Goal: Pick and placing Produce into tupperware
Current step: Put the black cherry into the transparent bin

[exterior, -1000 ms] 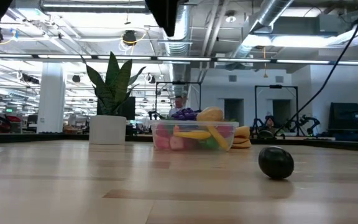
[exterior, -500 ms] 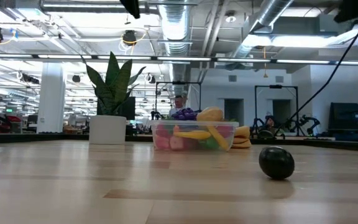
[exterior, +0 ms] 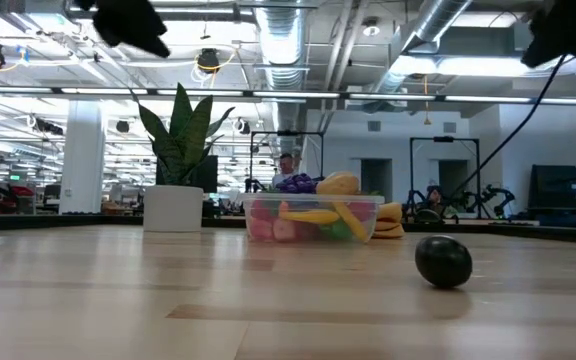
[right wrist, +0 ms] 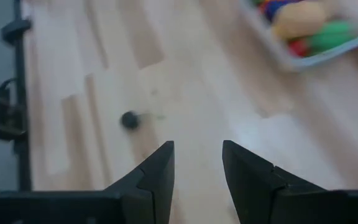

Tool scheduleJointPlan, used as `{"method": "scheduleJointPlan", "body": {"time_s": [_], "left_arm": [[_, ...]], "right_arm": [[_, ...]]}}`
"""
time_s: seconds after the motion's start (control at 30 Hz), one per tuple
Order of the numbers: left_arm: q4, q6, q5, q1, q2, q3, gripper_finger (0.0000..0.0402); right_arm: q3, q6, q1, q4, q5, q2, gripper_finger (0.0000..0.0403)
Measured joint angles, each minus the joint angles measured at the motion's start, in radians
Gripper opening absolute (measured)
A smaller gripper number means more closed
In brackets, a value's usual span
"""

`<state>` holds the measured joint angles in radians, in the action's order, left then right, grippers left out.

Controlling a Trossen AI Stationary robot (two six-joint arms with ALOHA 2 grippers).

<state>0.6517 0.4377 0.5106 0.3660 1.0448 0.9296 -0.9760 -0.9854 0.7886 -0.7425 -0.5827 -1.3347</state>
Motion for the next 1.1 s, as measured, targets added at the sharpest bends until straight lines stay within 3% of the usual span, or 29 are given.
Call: {"method": "scheduleJointPlan", "body": {"time_s": [0.2, 0.37, 0.53, 0.67, 0.8, 0.93, 1.1], "left_arm": [[-0.127, 0.075, -0.010, 0.045, -0.146, -0.176, 0.0246], [-0.180, 0.082, 0.005, 0.078, -0.215, -0.255, 0.0246], [-0.177, 0.153, 0.006, 0.087, -0.235, -0.281, 0.0246], [-0.067, 0.182, 0.003, 0.081, -0.234, -0.281, 0.0246], [-0.054, 0.337, -0.026, 0.086, -0.234, -0.281, 0.0246], [-0.180, 0.187, 0.006, 0.150, -0.234, -0.281, 0.0246], [-0.285, 0.022, 0.164, 0.202, -0.235, -0.280, 0.0246]], "right_arm": [[0.001, 0.109, -0.067, 0.200, 0.208, -0.127, 0.0129], [0.001, 0.153, -0.119, 0.337, 0.317, -0.211, 0.0129], [0.000, 0.190, -0.169, 0.388, 0.315, -0.227, 0.0129], [0.000, 0.267, -0.190, 0.461, 0.319, -0.226, 0.0129], [0.000, 0.335, -0.195, 0.485, 0.348, -0.226, 0.0129], [0.000, 0.364, -0.194, 0.510, 0.355, -0.257, 0.0129], [0.001, 0.355, -0.188, 0.581, 0.419, -0.325, 0.0129]]}}
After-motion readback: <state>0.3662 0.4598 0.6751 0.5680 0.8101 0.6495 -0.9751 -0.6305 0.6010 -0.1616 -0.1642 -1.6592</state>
